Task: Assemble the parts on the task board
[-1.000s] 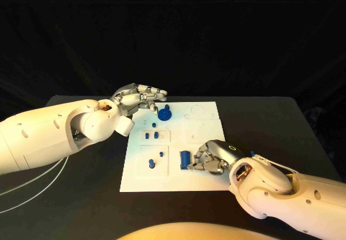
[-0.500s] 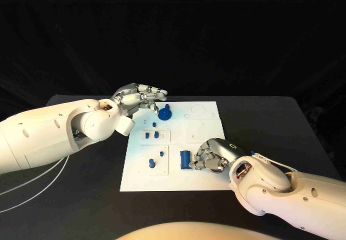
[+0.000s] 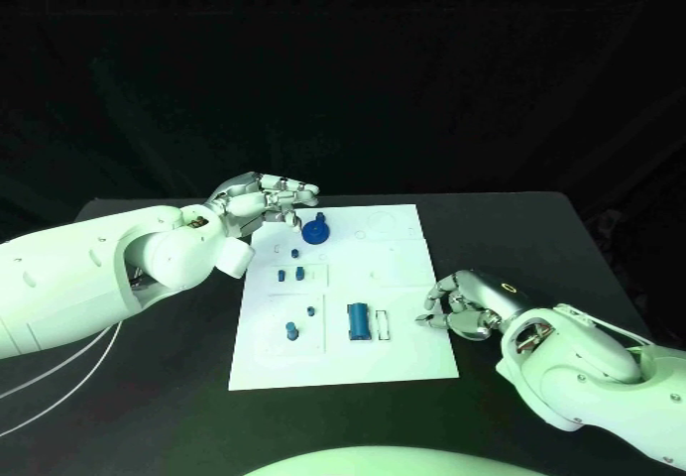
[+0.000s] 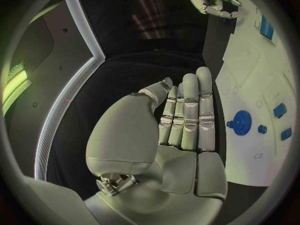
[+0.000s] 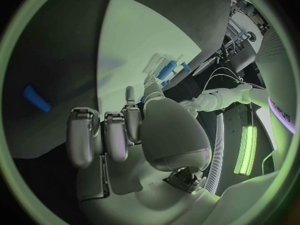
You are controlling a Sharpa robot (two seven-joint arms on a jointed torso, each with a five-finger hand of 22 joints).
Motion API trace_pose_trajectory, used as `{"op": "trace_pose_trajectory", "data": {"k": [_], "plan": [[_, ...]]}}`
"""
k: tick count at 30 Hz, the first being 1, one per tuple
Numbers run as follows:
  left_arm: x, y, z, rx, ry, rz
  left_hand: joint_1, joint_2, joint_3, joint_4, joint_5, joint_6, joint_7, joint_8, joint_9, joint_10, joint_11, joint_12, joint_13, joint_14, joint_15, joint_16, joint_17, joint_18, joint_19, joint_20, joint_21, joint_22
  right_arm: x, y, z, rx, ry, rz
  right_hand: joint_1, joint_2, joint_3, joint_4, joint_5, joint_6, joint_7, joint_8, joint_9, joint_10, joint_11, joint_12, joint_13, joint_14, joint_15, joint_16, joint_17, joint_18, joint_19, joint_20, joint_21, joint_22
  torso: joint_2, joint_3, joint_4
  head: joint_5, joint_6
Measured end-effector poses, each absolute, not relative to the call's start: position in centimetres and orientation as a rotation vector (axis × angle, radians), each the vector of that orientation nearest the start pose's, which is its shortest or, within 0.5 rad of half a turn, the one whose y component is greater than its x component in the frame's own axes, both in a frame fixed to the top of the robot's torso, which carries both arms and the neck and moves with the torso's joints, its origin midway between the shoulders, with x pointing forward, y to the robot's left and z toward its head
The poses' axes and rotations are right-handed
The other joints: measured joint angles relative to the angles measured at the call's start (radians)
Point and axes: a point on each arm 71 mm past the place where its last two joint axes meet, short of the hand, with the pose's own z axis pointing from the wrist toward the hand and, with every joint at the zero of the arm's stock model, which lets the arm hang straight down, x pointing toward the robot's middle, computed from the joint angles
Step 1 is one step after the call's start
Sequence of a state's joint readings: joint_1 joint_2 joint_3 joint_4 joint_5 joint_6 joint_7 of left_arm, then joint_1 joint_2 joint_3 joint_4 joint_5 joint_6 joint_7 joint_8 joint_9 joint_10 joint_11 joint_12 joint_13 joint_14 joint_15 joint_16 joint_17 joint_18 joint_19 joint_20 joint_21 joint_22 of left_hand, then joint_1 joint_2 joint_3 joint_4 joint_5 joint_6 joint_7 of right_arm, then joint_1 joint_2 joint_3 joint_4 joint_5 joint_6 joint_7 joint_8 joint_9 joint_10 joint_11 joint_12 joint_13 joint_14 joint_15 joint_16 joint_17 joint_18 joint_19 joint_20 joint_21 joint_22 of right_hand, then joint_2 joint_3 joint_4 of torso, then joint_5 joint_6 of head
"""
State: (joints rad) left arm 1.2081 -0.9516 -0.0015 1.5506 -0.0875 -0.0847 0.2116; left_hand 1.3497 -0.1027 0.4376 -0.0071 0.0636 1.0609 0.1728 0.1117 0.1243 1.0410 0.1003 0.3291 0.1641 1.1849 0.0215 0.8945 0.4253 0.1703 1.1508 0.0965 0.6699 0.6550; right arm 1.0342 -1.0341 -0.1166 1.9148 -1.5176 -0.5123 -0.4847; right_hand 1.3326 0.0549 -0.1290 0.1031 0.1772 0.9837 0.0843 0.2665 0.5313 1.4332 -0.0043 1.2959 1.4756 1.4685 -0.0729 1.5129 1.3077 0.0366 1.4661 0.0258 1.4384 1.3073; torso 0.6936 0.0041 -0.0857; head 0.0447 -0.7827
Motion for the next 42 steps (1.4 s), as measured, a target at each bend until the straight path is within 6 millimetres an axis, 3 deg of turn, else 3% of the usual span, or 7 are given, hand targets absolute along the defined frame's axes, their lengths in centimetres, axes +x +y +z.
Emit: {"op": "trace_pose_trajectory", "data": {"k": [3, 8, 17, 23, 27, 42], "plan": [[48.2, 24.1, -16.8, -1.058, 1.649, -1.575, 0.0, 0.0, 0.0, 0.0, 0.0, 0.0, 0.0, 0.0, 0.0, 0.0, 0.0, 0.0, 0.0, 0.0, 0.0, 0.001, 0.0, 0.0, 0.0, 0.0, 0.0, 0.0, 37.2, -22.7, -23.2, 0.147, 1.78, 0.507, 0.014, 0.007, 0.006, -0.005, -0.011, 0.002, 0.005, -0.034, -0.029, 0.006, 0.01, 0.004, 0.016, -0.002, 0.005, 0.0, 0.0, 0.0, 0.001, 0.007, 0.0, 0.0, -0.002, -0.0011, -0.004, -0.017, 0.006], [48.1, 24.0, -16.9, -1.058, 1.655, -1.576, 0.0, 0.0, 0.0, 0.0, 0.0, 0.0, 0.0, 0.0, 0.0, 0.0, 0.0, 0.0, 0.0, 0.0, 0.0, 0.004, 0.0, 0.0, 0.0, 0.0, 0.0, 0.0, 37.5, -26.5, -22.5, 0.175, 1.747, 0.434, 0.018, 0.01, 0.011, -0.005, -0.011, 0.022, 0.007, -0.051, -0.05, 0.005, 0.012, 0.013, 0.017, -0.002, 0.005, 0.0, 0.0, 0.0, 0.0, 0.007, 0.005, 0.001, -0.007, -0.0018, -0.0134, -0.056, 0.017], [48.0, 23.9, -17.1, -1.059, 1.659, -1.575, 0.0, 0.0, 0.0, 0.0, 0.0, 0.0, 0.0, 0.0, 0.0, 0.0, 0.0, 0.0, 0.0, 0.0, 0.0, 0.004, 0.0, 0.0, 0.0, 0.0, 0.0, 0.0, 37.2, -30.2, -22.0, 0.183, 1.705, 0.337, 0.018, 0.01, 0.019, 0.003, 0.017, 0.051, -0.001, -0.067, -0.07, 0.003, 0.013, 0.017, 0.017, -0.002, 0.006, 0.0, 0.0, 0.0, -0.003, 0.01, 0.005, 0.001, -0.01, -0.0003, -0.021, -0.117, 0.028], [48.0, 23.9, -17.1, -1.059, 1.66, -1.575, 0.0, 0.0, 0.0, 0.0, 0.0, 0.0, 0.0, 0.0, 0.0, 0.0, 0.0, 0.0, 0.0, 0.0, 0.0, 0.004, 0.0, 0.0, 0.0, 0.0, 0.0, 0.0, 37.4, -31.6, -22.1, 0.188, 1.691, 0.279, -0.005, -0.012, 0.012, 0.019, 0.022, 0.064, 0.001, -0.074, -0.078, 0.007, 0.01, 0.006, 0.005, -0.002, 0.006, 0.0, 0.0, 0.0, -0.003, 0.01, 0.005, 0.001, -0.01, 0.0007, -0.0213, -0.151, 0.031], [48.1, 24.0, -17.1, -1.06, 1.66, -1.573, 0.0, 0.0, 0.0, 0.0, 0.0, 0.0, 0.0, 0.0, -0.001, 0.0, 0.0, 0.0, 0.0, 0.0, 0.0, 0.004, 0.0, 0.0, 0.0, 0.0, 0.0, 0.0, 37.6, -31.7, -22.5, 0.188, 1.695, 0.26, -0.01, -0.017, 0.012, 0.025, 0.022, 0.065, 0.0, -0.074, -0.079, 0.007, 0.01, 0.005, -0.003, -0.002, 0.006, 0.0, 0.0, 0.0, -0.003, 0.01, 0.004, 0.001, -0.01, 0.0012, -0.0213, -0.157, 0.027], [48.1, 24.2, -17.2, -1.063, 1.658, -1.568, 0.0, 0.0, 0.0, 0.0, 0.0, 0.0, 0.0, 0.0, -0.001, 0.0, 0.0, 0.0, 0.0, 0.0, 0.0, 0.004, -0.002, 0.0, 0.0, 0.0, 0.0, -0.001, 37.6, -30.1, -25.1, 0.182, 1.754, 0.26, -0.01, -0.017, 0.02, 0.032, 0.028, 0.088, -0.009, -0.074, -0.082, 0.007, 0.01, 0.005, -0.003, -0.002, 0.006, 0.0, 0.0, 0.0, -0.003, 0.01, 0.004, 0.0, -0.009, 0.0029, -0.0186, -0.154, 0.014]]}}
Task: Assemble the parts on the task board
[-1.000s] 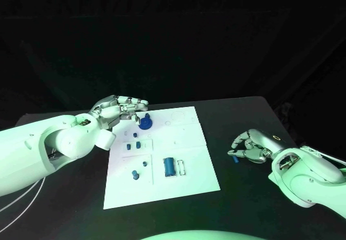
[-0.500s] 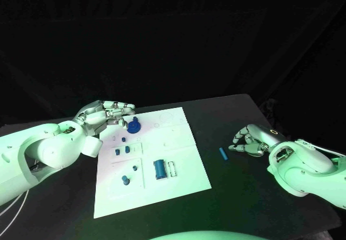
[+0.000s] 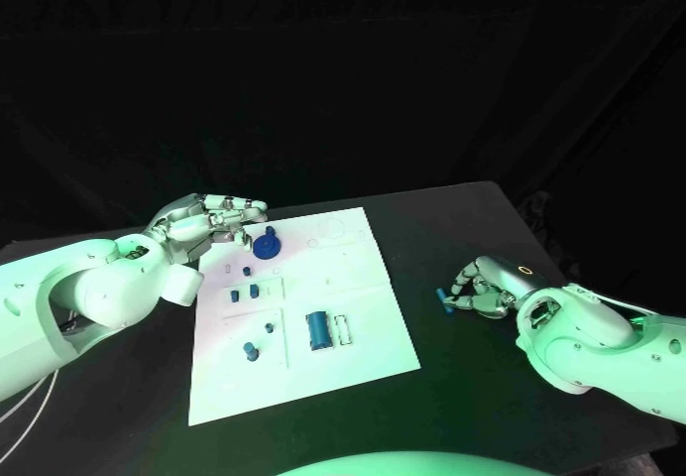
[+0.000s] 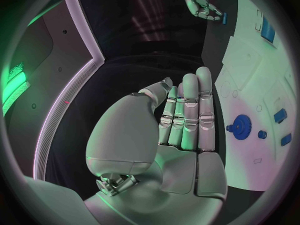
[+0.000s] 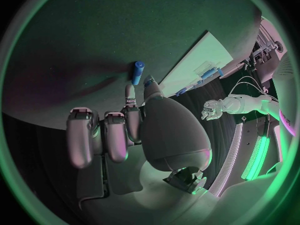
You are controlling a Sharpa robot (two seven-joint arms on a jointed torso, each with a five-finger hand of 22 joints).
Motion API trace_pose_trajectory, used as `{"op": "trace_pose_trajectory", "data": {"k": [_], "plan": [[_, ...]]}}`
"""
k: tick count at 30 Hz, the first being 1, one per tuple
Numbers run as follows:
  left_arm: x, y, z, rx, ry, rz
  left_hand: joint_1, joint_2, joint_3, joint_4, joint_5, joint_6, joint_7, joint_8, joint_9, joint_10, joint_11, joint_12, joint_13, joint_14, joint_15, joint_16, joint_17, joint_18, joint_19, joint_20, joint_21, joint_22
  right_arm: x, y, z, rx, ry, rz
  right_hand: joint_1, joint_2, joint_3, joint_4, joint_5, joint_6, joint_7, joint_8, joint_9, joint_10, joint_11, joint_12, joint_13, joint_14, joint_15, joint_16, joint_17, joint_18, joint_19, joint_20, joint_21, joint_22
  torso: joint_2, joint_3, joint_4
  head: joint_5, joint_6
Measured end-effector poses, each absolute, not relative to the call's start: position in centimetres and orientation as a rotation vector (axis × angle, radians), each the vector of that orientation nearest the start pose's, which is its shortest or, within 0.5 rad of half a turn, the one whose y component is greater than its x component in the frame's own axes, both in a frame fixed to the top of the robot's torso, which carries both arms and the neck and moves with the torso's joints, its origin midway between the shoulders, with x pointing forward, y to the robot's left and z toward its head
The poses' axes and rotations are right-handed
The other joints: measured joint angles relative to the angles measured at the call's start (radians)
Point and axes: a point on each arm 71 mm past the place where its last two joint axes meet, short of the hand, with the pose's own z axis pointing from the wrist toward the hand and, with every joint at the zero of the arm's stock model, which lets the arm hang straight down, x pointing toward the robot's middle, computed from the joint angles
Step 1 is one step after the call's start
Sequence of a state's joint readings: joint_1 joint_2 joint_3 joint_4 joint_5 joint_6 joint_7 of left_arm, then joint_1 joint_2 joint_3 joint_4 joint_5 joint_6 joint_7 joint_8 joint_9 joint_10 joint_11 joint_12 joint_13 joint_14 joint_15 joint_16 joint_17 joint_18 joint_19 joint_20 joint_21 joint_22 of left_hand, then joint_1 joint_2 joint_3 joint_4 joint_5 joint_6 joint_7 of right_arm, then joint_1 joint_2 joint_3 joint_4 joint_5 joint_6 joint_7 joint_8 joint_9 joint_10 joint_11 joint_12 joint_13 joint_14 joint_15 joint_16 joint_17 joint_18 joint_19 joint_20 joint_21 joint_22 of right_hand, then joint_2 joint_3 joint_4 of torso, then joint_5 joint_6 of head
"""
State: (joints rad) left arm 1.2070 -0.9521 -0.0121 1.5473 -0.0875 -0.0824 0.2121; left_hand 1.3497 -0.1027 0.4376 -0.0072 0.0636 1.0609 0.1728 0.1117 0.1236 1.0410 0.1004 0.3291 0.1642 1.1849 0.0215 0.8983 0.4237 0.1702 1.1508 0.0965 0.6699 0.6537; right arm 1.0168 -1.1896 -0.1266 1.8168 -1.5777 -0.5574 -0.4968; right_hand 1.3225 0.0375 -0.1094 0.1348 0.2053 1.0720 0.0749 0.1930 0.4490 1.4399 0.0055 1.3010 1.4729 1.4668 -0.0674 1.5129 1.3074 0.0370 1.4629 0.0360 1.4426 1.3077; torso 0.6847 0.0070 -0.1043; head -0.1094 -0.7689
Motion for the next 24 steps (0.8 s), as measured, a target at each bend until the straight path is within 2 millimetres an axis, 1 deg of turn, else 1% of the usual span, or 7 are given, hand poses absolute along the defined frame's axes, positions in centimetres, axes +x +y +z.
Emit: {"op": "trace_pose_trajectory", "data": {"k": [5, 6, 9, 16, 18, 24], "plan": [[48.1, 24.2, -17.2, -1.063, 1.659, -1.569, 0.0, 0.0, 0.0, 0.0, 0.0, 0.0, 0.0, 0.0, 0.0, 0.0, 0.0, 0.0, 0.0, 0.0, 0.0, 0.0, 0.0, 0.0, 0.0, 0.0, 0.0, 0.0, 37.7, -29.5, -25.5, 0.175, 1.767, 0.265, 0.0, 0.0, 0.001, 0.001, 0.0, 0.001, -0.001, 0.0, 0.0, 0.002, -0.002, 0.0, 0.0, 0.0, 0.0, 0.0, 0.0, 0.0, 0.0, 0.0, 0.0, 0.0, 0.0, 0.0003, -0.0003, 0.002, -0.003], [48.1, 24.2, -17.2, -1.062, 1.659, -1.569, 0.0, 0.0, 0.0, 0.0, 0.0, 0.0, 0.0, 0.0, 0.0, 0.0, 0.0, 0.0, 0.0, 0.0, 0.0, 0.0, 0.0, 0.0, 0.0, 0.0, 0.0, 0.0, 37.7, -29.5, -25.5, 0.174, 1.769, 0.263, 0.0, 0.0, 0.001, 0.001, 0.0, 0.004, -0.003, 0.0, 0.0, 0.003, -0.003, 0.0, 0.0, 0.0, 0.0, 0.0, 0.0, 0.0, 0.0, 0.0, 0.0, 0.0, 0.0, 0.0003, -0.0002, 0.003, -0.003], [48.1, 24.2, -17.2, -1.062, 1.66, -1.569, 0.0, 0.0, 0.0, 0.0, 0.0, 0.0, 0.0, 0.0, 0.0, 0.0, 0.0, 0.0, 0.0, 0.0, 0.0, 0.0, 0.0, 0.0, 0.0, 0.0, 0.0, 0.0, 37.9, -29.5, -25.8, 0.171, 1.776, 0.256, 0.0, 0.0, 0.001, 0.001, 0.0, 0.003, -0.003, 0.0, 0.0, 0.004, -0.004, 0.0, 0.0, 0.0, 0.0, 0.0, 0.0, 0.0, 0.0, 0.0, 0.0, 0.0, 0.0, 0.0003, 0.0001, 0.005, -0.002], [48.1, 24.2, -17.2, -1.063, 1.661, -1.569, 0.0, 0.0, 0.0, 0.0, 0.0, 0.0, 0.0, 0.0, 0.0, 0.0, 0.0, 0.0, 0.0, 0.0, 0.0, 0.0, 0.0, 0.0, 0.0, 0.0, 0.0, 0.0, 38.1, -29.2, -26.7, 0.166, 1.798, 0.246, 0.0, 0.0, 0.001, 0.001, 0.0, 0.007, 0.0, 0.0, 0.001, 0.004, -0.004, 0.0, 0.0, 0.0, 0.0, 0.0, 0.0, 0.0, 0.0, 0.0, 0.0, 0.0, 0.0, 0.0003, 0.0012, 0.01, -0.001], [48.1, 24.2, -17.2, -1.063, 1.662, -1.569, 0.0, 0.0, 0.0, 0.0, 0.0, 0.0, 0.0, 0.0, 0.0, 0.0, 0.0, 0.0, 0.0, 0.0, 0.0, 0.0, 0.0, 0.0, 0.0, 0.0, 0.0, 0.0, 38.4, -29.1, -26.8, 0.164, 1.795, 0.245, 0.0, 0.0, 0.006, 0.006, 0.006, 0.012, -0.004, 0.001, 0.001, 0.004, -0.004, 0.0, 0.0, 0.0, 0.0, 0.0, 0.0, 0.0, 0.0, 0.0, 0.0, 0.0, 0.0, 0.0002, 0.0012, 0.011, -0.001], [48.1, 24.3, -17.2, -1.063, 1.663, -1.568, 0.0, 0.0, 0.0, 0.0, 0.0, 0.0, 0.0, 0.0, 0.0, 0.0, 0.0, 0.0, 0.0, 0.0, 0.0, 0.0, 0.0, 0.0, 0.0, 0.0, 0.0, 0.0, 38.9, -28.8, -26.9, 0.156, 1.788, 0.24, 0.001, 0.001, 0.02, 0.001, 0.006, 0.017, -0.006, 0.004, 0.002, 0.004, -0.004, 0.0, -0.006, 0.0, 0.0, 0.0, 0.0, 0.0, 0.0, 0.0, 0.0, 0.0, 0.0, -0.0002, 0.0012, 0.014, -0.003]]}}
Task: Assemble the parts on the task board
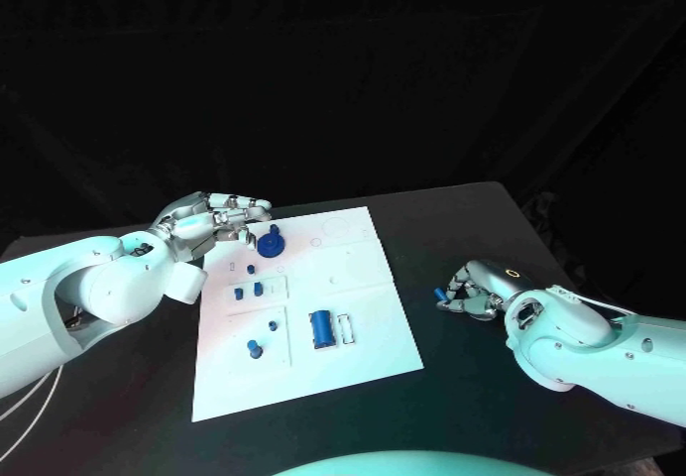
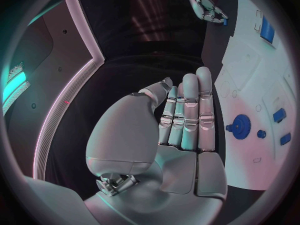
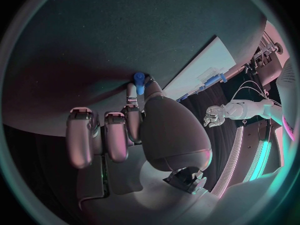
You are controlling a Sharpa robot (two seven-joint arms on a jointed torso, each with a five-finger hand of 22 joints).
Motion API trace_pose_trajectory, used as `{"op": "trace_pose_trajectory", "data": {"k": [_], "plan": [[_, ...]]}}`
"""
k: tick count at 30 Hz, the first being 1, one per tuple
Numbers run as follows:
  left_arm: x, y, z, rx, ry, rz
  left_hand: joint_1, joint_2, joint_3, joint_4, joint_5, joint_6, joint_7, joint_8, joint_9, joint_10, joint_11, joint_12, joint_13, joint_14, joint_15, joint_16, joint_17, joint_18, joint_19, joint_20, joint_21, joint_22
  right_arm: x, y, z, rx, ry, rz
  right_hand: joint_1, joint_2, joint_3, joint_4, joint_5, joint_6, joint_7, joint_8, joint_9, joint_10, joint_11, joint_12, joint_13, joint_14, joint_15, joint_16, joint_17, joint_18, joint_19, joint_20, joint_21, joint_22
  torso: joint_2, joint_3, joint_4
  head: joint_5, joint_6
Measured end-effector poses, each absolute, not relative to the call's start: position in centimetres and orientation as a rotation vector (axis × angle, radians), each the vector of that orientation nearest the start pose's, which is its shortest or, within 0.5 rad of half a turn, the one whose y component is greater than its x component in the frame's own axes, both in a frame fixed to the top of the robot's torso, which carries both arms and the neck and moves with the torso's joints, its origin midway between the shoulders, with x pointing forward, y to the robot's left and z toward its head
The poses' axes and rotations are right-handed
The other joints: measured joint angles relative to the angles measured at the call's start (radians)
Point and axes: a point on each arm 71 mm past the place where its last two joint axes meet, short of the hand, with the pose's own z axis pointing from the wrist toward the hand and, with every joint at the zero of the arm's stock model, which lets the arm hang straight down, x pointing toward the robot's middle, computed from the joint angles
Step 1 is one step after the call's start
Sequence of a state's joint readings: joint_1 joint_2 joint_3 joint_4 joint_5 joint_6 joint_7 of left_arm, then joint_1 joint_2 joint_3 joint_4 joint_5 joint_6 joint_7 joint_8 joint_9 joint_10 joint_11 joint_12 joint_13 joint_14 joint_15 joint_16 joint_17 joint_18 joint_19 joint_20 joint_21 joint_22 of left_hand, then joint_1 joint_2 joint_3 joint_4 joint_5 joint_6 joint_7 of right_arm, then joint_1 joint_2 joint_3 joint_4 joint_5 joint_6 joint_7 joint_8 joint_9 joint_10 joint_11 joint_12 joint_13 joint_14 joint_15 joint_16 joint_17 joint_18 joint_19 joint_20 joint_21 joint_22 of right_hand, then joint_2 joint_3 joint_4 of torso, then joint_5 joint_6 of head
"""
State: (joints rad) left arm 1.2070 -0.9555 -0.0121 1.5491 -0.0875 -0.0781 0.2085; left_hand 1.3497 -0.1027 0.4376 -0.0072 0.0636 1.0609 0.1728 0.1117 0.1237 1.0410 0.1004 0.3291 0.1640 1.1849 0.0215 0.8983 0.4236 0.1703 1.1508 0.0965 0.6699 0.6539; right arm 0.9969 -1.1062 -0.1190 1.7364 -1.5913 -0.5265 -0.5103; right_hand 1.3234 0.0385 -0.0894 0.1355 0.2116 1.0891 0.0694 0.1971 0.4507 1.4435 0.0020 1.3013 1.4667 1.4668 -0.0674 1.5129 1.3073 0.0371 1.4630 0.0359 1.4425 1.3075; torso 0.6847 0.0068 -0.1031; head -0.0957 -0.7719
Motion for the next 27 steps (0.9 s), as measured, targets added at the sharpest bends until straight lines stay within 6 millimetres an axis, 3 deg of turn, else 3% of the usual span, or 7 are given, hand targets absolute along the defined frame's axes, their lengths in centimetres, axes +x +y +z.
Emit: {"op": "trace_pose_trajectory", "data": {"k": [2, 9, 16, 19, 21, 23, 27], "plan": [[48.1, 24.3, -17.2, -1.064, 1.664, -1.568, 0.0, 0.0, 0.0, 0.0, 0.0, 0.0, 0.0, 0.0, 0.0, 0.0, 0.0, 0.0, -0.001, 0.0, 0.0, 0.0, -0.001, 0.0, 0.0, 0.0, 0.0, 0.0, 39.1, -28.8, -26.9, 0.152, 1.786, 0.24, 0.007, 0.007, 0.016, -0.005, 0.004, 0.002, 0.001, -0.005, 0.0, -0.004, -0.004, 0.003, 0.0, 0.0, 0.0, 0.0, 0.0, 0.0, 0.0, 0.0, 0.0, 0.0, 0.0, -0.0004, -0.0001, 0.0, -0.001], [48.0, 24.3, -17.2, -1.064, 1.667, -1.568, 0.0, 0.0, 0.0, 0.0, 0.0, 0.0, 0.0, 0.0, 0.0, 0.0, 0.0, 0.0, -0.001, 0.0, 0.0, 0.0, -0.001, 0.0, 0.0, 0.0, 0.0, 0.0, 39.4, -28.3, -26.9, 0.127, 1.78, 0.239, 0.042, -0.027, 0.107, -0.058, 0.013, 0.012, -0.005, -0.014, 0.0, -0.004, -0.01, 0.003, -0.001, 0.002, -0.01, 0.0, 0.0, 0.0, 0.001, -0.006, 0.0, 0.0, -0.001, -0.0004, -0.0007, 0.003, -0.003], [48.0, 24.3, -17.2, -1.064, 1.671, -1.569, 0.0, 0.0, 0.0, 0.0, 0.0, -0.004, -0.004, 0.0, -0.001, -0.004, 0.004, 0.0, -0.001, -0.003, 0.003, 0.0, -0.001, 0.0, 0.0, 0.0, 0.0, -0.001, 39.0, -28.0, -26.8, 0.117, 1.777, 0.236, 0.055, -0.04, 0.175, -0.045, 0.087, 0.011, -0.005, -0.004, -0.012, -0.001, -0.013, -0.004, -0.009, 0.002, -0.01, 0.0, 0.001, 0.0, 0.004, -0.011, 0.007, 0.0, -0.001, -0.0003, -0.0011, 0.005, -0.002], [48.0, 24.3, -17.2, -1.064, 1.673, -1.57, 0.0, 0.0, 0.0, 0.0, 0.0, -0.004, -0.004, 0.0, -0.001, -0.004, 0.003, 0.0, -0.001, -0.003, 0.003, 0.0, -0.001, 0.0, 0.0, 0.0, 0.0, -0.001, 38.5, -27.9, -26.7, 0.123, 1.782, 0.237, 0.055, -0.04, 0.241, -0.041, 0.089, 0.004, -0.001, -0.003, -0.01, -0.001, -0.013, -0.006, -0.024, 0.002, -0.01, 0.004, 0.001, 0.0, 0.004, -0.011, 0.007, 0.0, -0.001, -0.0001, -0.0011, 0.006, -0.002], [48.0, 24.3, -17.2, -1.064, 1.675, -1.57, 0.0, 0.0, 0.0, 0.0, 0.0, -0.004, -0.004, 0.0, -0.001, -0.004, 0.003, 0.0, -0.001, -0.003, 0.003, 0.0, -0.001, 0.0, 0.0, 0.0, 0.0, -0.001, 38.1, -27.7, -26.6, 0.127, 1.787, 0.242, 0.053, -0.041, 0.272, -0.018, 0.089, 0.003, -0.001, -0.003, -0.01, 0.004, -0.018, -0.006, -0.032, 0.002, -0.01, 0.004, 0.001, 0.0, 0.003, -0.011, 0.007, 0.0, -0.001, -0.0002, -0.0012, 0.007, -0.001], [48.0, 24.2, -17.2, -1.064, 1.676, -1.571, 0.0, 0.0, 0.0, 0.0, 0.0, -0.004, -0.004, 0.0, -0.001, -0.004, 0.003, 0.0, -0.001, -0.003, 0.003, 0.0, -0.001, 0.0, 0.0, 0.0, 0.0, -0.001, 37.8, -27.3, -26.2, 0.134, 1.788, 0.256, 0.036, -0.057, 0.287, -0.004, 0.089, 0.003, -0.001, -0.002, -0.01, 0.007, -0.022, -0.006, -0.06, 0.001, -0.01, 0.004, 0.001, 0.0, 0.004, -0.011, 0.007, 0.0, -0.002, -0.0002, -0.0013, 0.007, 0.001], [48.0, 24.2, -17.2, -1.063, 1.679, -1.572, 0.0, 0.0, 0.0, 0.0, 0.0, -0.004, -0.004, 0.0, -0.001, -0.004, 0.004, 0.0, -0.001, -0.003, 0.003, 0.0, -0.001, 0.0, 0.0, 0.0, 0.0, -0.001, 37.6, -26.2, -24.3, 0.148, 1.76, 0.304, -0.007, -0.074, 0.346, -0.033, 0.089, 0.003, -0.002, 0.004, -0.01, 0.011, -0.025, -0.006, -0.14, 0.001, -0.011, 0.004, 0.001, 0.0, 0.004, -0.011, 0.007, 0.001, -0.002, -0.0002, -0.0015, 0.012, 0.003]]}}
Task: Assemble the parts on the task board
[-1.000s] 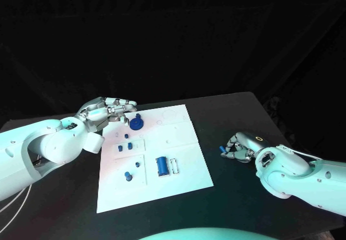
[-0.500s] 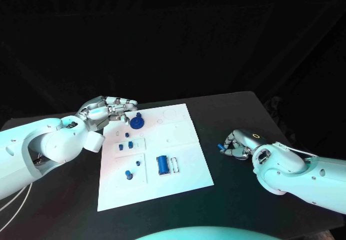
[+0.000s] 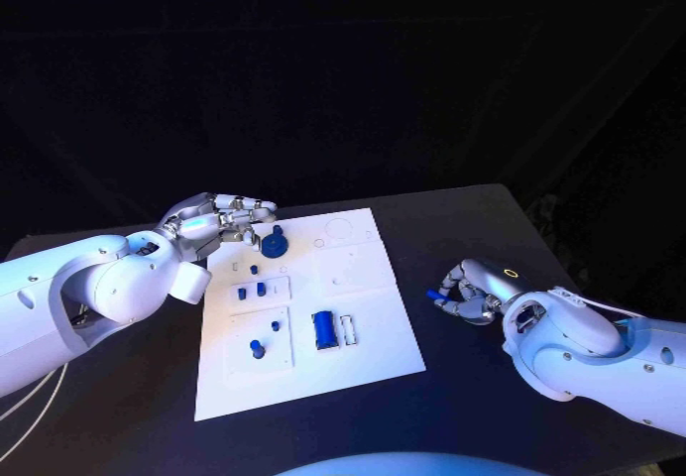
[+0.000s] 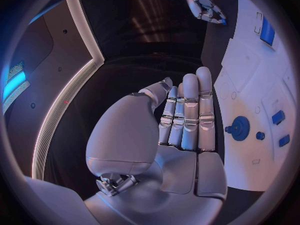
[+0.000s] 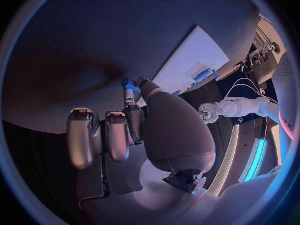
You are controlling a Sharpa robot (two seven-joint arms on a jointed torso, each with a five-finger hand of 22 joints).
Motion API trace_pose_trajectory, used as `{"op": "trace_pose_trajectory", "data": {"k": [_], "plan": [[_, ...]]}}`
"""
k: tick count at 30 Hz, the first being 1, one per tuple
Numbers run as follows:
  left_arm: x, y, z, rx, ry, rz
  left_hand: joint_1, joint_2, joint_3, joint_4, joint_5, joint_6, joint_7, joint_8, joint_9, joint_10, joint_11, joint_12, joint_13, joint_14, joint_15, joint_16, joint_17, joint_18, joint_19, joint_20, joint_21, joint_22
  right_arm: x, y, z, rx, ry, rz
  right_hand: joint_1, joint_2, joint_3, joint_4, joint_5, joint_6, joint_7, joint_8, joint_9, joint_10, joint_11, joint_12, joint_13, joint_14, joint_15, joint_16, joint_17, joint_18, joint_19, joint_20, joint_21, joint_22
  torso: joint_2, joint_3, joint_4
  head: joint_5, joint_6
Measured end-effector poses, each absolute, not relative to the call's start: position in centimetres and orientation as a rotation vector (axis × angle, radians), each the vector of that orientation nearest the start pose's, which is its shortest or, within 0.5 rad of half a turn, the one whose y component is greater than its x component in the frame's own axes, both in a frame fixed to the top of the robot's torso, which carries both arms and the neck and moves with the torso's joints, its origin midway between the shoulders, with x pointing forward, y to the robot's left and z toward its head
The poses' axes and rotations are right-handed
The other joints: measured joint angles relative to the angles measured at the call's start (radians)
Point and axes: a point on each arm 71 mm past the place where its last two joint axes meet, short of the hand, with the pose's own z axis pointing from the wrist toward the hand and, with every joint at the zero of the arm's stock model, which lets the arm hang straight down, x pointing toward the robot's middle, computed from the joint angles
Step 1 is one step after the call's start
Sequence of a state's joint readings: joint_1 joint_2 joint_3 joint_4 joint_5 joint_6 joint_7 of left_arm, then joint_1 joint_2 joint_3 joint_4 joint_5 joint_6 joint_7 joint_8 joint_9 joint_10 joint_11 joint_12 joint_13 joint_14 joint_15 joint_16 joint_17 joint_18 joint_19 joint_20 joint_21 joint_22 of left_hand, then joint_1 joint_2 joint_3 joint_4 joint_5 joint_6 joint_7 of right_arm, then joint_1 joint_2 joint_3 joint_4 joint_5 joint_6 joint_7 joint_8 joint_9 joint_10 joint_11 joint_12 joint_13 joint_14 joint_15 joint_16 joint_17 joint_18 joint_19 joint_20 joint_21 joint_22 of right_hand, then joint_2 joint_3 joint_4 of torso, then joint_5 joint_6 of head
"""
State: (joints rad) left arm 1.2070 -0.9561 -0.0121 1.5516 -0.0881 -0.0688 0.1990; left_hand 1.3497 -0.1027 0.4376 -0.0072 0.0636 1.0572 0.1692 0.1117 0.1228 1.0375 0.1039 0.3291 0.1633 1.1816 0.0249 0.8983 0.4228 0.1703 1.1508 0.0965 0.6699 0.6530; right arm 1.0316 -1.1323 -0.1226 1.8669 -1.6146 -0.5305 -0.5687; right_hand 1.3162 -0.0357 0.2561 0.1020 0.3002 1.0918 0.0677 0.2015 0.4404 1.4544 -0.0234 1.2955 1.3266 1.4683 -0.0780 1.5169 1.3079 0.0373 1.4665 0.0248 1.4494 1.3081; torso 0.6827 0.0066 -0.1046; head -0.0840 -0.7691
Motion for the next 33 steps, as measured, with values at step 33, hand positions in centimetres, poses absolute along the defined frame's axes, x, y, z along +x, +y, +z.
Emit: {"op": "trace_pose_trajectory", "data": {"k": [33], "plan": [[48.0, 23.6, -17.4, -1.057, 1.691, -1.586, 0.0, 0.0, 0.0, 0.0, 0.0, 0.0, 0.0, 0.0, 0.0, 0.0, 0.0, 0.004, -0.001, -0.004, -0.004, 0.0, -0.001, 0.0, -0.004, 0.004, -0.004, 0.0, 36.0, -14.6, -26.1, 0.318, 1.941, 0.634, -0.143, -0.033, 0.082, -0.033, 0.033, -0.003, -0.003, 0.052, 0.055, 0.005, -0.005, 0.021, -0.019, 0.0, -0.006, 0.004, 0.0, 0.0, 0.0, 0.0, 0.005, 0.0, 0.003, 0.0011, 0.0009, 0.085, -0.012]]}}
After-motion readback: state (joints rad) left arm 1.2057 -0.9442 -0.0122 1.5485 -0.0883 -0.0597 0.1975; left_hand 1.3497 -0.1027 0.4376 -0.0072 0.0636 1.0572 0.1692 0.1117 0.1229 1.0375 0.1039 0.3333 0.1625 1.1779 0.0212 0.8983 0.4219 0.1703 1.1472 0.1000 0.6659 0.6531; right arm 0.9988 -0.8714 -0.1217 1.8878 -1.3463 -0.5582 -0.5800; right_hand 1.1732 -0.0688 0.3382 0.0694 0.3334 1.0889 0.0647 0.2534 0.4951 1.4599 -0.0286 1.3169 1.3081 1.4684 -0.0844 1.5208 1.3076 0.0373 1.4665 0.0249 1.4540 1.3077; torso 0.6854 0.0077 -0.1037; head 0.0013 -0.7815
